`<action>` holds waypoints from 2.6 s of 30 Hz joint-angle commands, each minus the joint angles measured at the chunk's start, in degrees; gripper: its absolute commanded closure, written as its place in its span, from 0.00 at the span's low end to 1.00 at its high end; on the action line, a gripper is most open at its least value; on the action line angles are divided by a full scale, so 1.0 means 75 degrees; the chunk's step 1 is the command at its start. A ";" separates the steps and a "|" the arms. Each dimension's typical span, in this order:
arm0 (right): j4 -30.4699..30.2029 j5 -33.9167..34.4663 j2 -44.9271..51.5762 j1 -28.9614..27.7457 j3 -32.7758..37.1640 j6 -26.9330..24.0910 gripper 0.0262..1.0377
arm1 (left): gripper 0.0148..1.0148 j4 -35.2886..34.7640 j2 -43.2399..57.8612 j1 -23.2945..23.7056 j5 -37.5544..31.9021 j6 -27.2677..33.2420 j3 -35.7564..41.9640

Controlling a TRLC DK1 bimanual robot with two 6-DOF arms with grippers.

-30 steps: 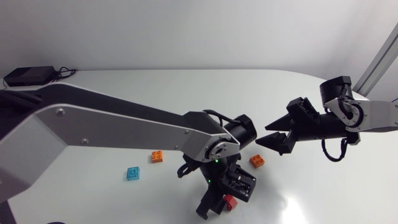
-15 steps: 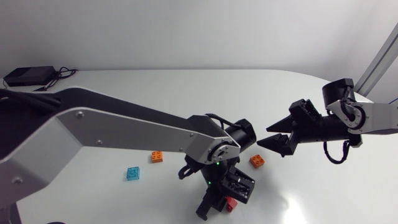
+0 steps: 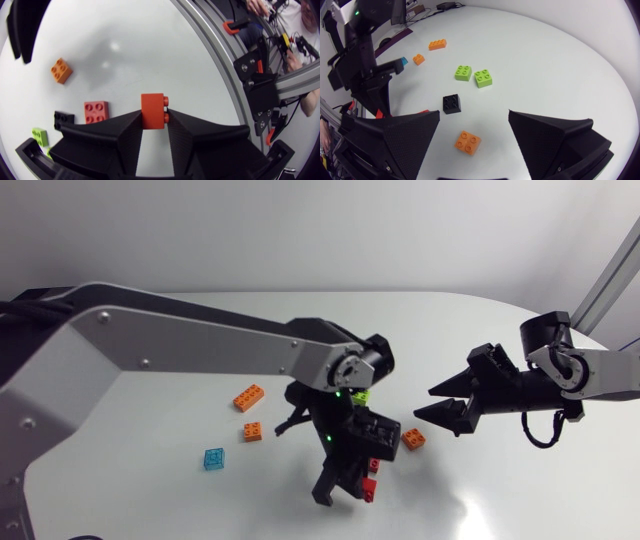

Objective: Separate the duplo bricks

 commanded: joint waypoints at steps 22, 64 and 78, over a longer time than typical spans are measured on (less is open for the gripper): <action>-0.0269 -0.0349 0.0084 -0.0155 -0.0087 -0.0200 0.05 | 0.77 -0.0831 0.0855 0.0959 0.1416 -0.3027 -0.0464; -0.0409 -0.0501 0.0154 -0.0155 -0.0076 -0.0224 0.05 | 0.07 0.1911 -0.1477 0.0174 -0.0880 -0.2992 -0.2539; -0.0316 -0.0501 0.0178 -0.0143 -0.0251 -0.0259 0.05 | 0.17 0.3201 -0.1969 -0.0588 -0.2287 -0.3344 -0.3418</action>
